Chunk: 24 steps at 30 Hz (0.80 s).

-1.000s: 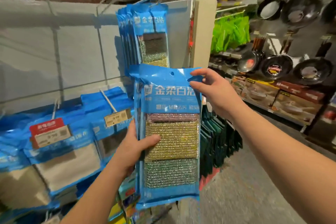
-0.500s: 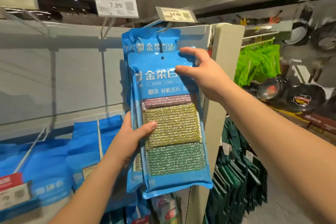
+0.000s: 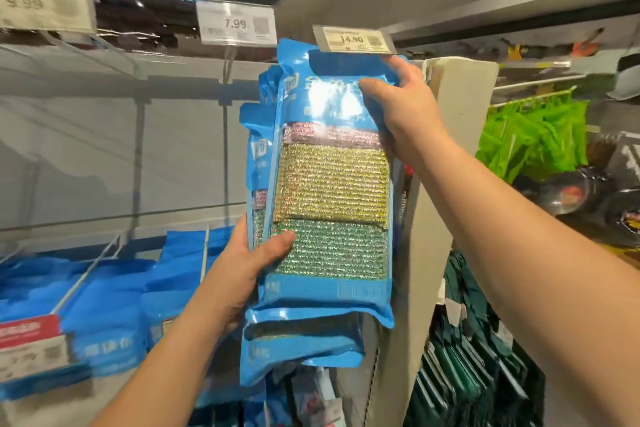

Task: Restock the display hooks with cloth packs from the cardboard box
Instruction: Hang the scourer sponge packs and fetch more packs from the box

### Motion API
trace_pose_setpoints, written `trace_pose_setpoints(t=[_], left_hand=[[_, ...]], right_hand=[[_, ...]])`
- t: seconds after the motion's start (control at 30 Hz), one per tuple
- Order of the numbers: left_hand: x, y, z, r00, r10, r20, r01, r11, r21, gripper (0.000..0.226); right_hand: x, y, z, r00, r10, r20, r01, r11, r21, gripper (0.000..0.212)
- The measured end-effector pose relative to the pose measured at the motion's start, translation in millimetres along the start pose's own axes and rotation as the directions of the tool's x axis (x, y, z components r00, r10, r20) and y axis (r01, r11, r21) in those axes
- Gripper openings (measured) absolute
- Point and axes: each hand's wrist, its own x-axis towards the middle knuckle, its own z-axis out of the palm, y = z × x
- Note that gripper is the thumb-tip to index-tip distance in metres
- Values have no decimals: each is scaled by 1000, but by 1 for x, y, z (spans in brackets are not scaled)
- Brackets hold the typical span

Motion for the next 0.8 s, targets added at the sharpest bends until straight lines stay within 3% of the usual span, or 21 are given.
trace_pose_setpoints(t=[0.1,0.23,0.4,0.5,0.57,0.73,0.8], left_hand=[[-1,5,1,999,-25,-22,25,1000,12,97],[0,12,3,999,-30,-39,29,999,-20,78],[-1,19,4,997,-66,-28,64,996,-57,72],[-4,24,7,998,-51,-33,49,997,-56,63],[-4,28,9,998,-54,-44,51,997,-61,61],[-3,35,12,996,-71,-44,67,994,-87,64],[-2,39,12,996,-75,-56,70,993,-92,65]], right_hand=[[-1,-7,2,1000,30,8,-30,1000,6,66],[-3,-18,5,998,54,14,-54,999,7,50],[-3,-26,8,991,131,8,-131,991,2,52],[-2,-28,10,990,141,-5,-141,989,-50,42],[-1,-31,12,991,131,-20,-132,987,-91,25],[3,-39,10,984,176,-29,-178,977,-117,28],[4,-41,12,982,183,-38,-186,975,-118,16]])
